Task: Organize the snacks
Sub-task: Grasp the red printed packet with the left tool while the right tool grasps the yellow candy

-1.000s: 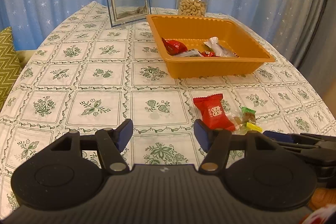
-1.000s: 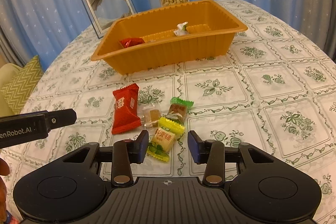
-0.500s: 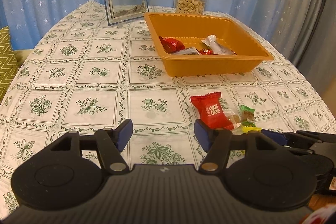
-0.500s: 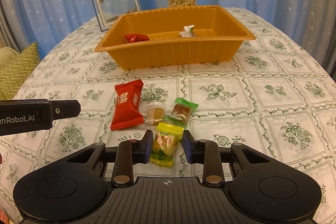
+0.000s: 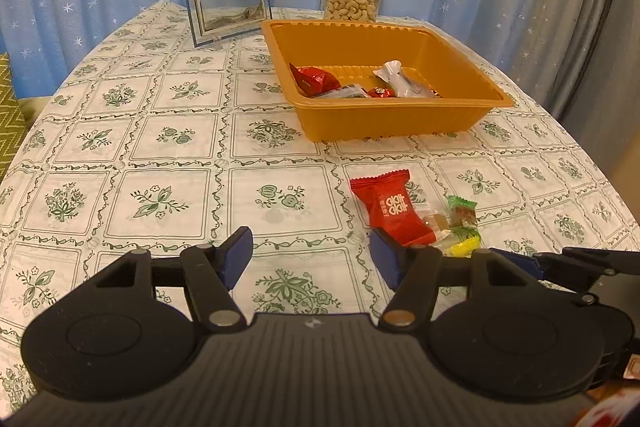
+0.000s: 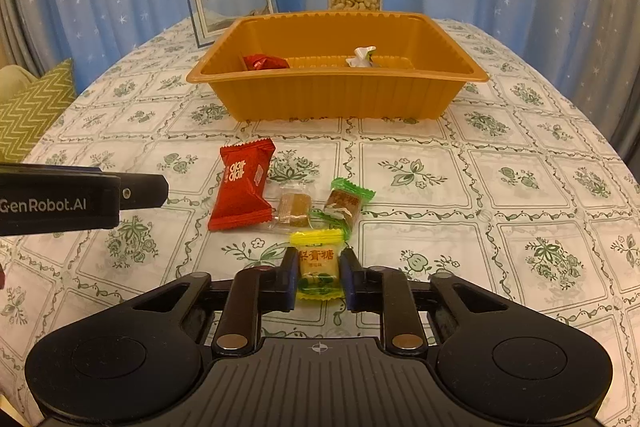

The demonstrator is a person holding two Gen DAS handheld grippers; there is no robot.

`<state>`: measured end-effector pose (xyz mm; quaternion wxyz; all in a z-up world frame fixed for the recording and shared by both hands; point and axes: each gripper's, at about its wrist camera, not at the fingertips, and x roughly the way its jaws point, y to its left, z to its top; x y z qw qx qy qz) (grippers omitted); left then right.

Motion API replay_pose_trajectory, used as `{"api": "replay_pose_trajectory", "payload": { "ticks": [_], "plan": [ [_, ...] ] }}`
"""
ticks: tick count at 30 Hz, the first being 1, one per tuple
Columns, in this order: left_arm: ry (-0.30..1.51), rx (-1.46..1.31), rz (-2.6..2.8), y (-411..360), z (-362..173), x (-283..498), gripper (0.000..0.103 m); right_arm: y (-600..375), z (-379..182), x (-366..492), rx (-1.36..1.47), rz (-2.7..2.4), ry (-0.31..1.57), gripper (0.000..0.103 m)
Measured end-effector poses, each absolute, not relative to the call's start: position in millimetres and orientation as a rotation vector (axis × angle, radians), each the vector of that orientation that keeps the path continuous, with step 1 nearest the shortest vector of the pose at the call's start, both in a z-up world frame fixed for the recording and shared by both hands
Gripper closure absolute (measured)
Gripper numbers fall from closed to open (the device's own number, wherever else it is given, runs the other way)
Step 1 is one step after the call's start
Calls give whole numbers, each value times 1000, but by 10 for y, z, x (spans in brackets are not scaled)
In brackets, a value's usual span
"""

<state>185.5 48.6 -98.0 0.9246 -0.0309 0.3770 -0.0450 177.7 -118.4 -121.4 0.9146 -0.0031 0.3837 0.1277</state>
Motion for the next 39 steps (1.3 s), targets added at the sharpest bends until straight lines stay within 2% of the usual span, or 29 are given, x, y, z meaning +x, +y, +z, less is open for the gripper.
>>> {"api": "replay_pose_trajectory", "payload": {
  "ticks": [17,23,28,30,32,39],
  "plan": [
    [789,-156,-181,182,-1068,2216,43,-1676,-1076,1882,93,139,744,83],
    [810,-156,-185,117,-1122,2358,62,-1719,-1104,1910,113,134,751,83],
    [840,-113,-180,61,-1194,2405,63,-1755,-1120,1931,125,128,757,83],
    [841,-105,-189,48,-1209,2405,68,-1751,-1117,1938,127,130,758,83],
    [845,-96,-191,36,-1216,2404,78,-1741,-1116,1942,126,132,758,83],
    [839,-75,-185,40,-1185,2342,82,-1734,-1103,1938,129,133,755,83]
  ]
}}
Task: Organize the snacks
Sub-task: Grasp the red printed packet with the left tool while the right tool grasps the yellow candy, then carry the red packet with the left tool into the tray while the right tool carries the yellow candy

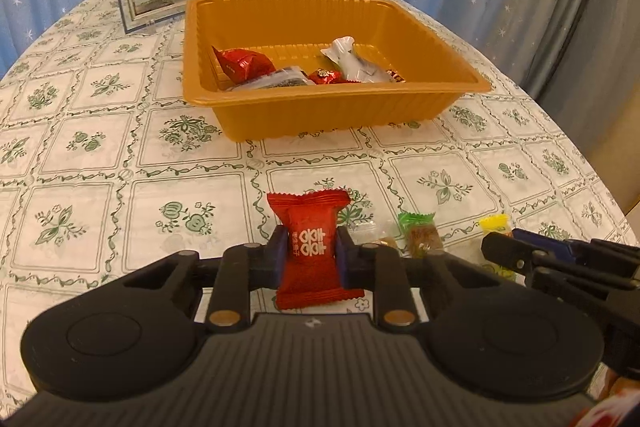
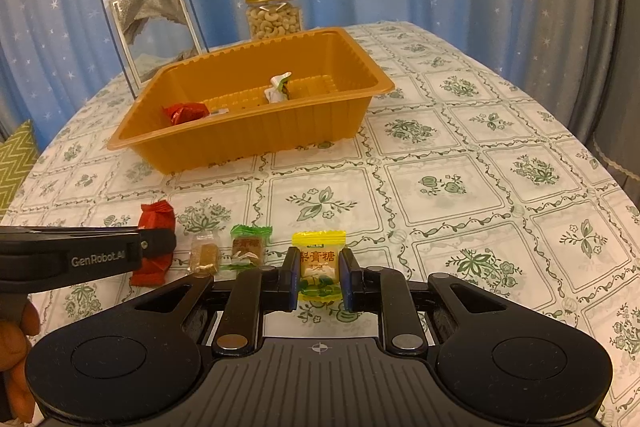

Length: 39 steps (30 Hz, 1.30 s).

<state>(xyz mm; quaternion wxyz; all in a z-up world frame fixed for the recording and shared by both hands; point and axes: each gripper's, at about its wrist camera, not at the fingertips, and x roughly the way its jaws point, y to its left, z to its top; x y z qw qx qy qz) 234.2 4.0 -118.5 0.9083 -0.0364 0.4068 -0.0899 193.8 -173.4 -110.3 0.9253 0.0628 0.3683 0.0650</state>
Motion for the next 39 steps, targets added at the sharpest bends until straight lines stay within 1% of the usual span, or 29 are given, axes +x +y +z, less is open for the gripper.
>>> {"api": "replay_pose_trajectory", "payload": {
  "ticks": [22,31,39],
  "plan": [
    [775,-44,-165,201,-867,1849,82,-1565,-862,1766,91,206,689,83],
    [748,-52,-177,216,-772,1826,82,-1599,-732,1785,80,213,658,83],
    [675,-32,-200,162,-500,1986,82,-1813,-463,2001,114,195,611,83]
  ]
}}
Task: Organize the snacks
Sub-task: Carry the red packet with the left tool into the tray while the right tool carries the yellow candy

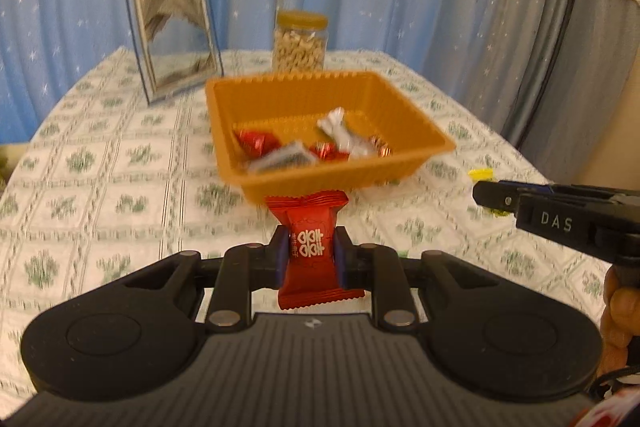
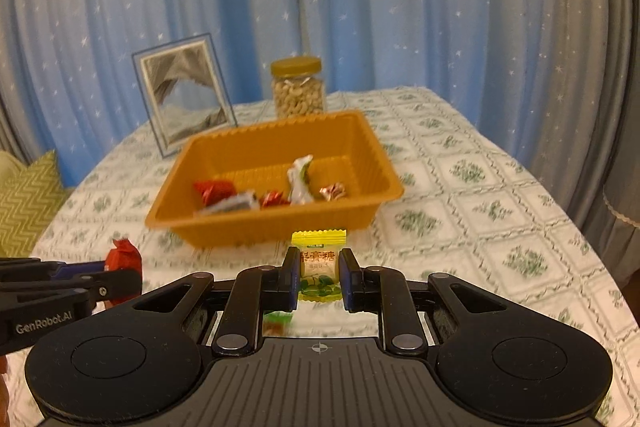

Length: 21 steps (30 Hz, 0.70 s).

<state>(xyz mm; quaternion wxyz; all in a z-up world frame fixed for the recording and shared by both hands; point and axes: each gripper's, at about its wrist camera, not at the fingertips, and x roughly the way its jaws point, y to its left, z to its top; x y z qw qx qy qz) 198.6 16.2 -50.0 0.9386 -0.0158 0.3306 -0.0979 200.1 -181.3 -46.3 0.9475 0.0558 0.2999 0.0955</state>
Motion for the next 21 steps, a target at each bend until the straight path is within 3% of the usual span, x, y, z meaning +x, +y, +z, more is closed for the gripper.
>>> {"api": "replay_pose_trajectory", "payload": {
  "ticks": [21],
  "plan": [
    [600,-28,-220,94,-239,2842,82,-1911,-175,2904,107,222,549,83]
  ]
}}
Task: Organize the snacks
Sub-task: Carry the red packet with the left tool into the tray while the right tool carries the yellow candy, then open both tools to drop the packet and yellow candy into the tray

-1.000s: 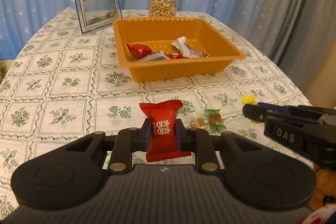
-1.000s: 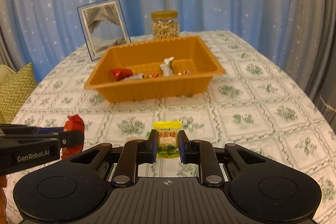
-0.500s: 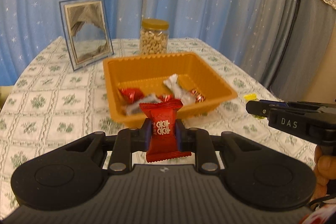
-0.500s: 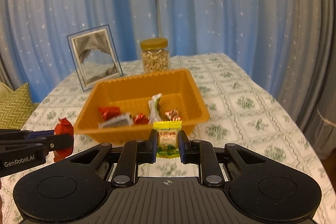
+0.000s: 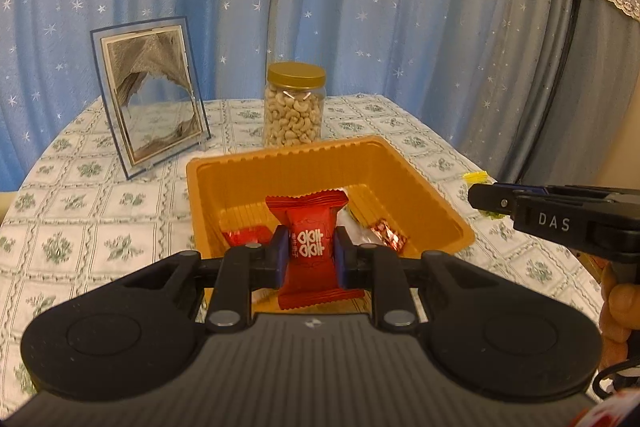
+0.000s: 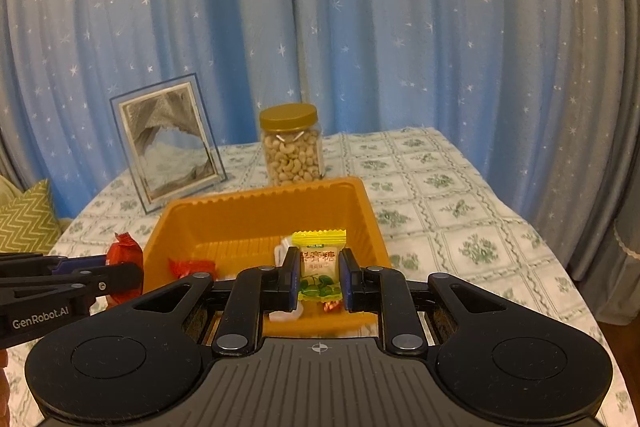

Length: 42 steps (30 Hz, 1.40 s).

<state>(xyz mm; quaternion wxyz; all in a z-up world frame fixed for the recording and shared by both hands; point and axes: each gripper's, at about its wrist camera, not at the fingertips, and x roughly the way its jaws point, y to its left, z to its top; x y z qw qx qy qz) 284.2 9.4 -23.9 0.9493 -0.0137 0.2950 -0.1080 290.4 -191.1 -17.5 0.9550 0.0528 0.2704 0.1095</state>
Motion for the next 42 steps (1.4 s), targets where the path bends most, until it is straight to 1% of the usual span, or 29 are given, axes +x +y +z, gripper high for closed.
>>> {"api": "replay_pose_trajectory", "payload": {
  "ticks": [17,34,35,37,42],
  "plan": [
    [626,-53,-196,188,-340,3576,82,-1917,-296,3641,146,232,595,83],
    [637,-71,-207,179,-488,3960,82,-1850,-479,4024,163,242,637,83],
    [632,-72,-203,174,-501,3970,76,-1848,-482,4025,164,243,639,83],
    [623,-85,-199,190,-528,3980,59,-1848,-484,4024,164,240,640,83],
    [629,-77,-177,260,-525,3959,59,-1864,-479,4028,170,236,640,83]
  ]
}}
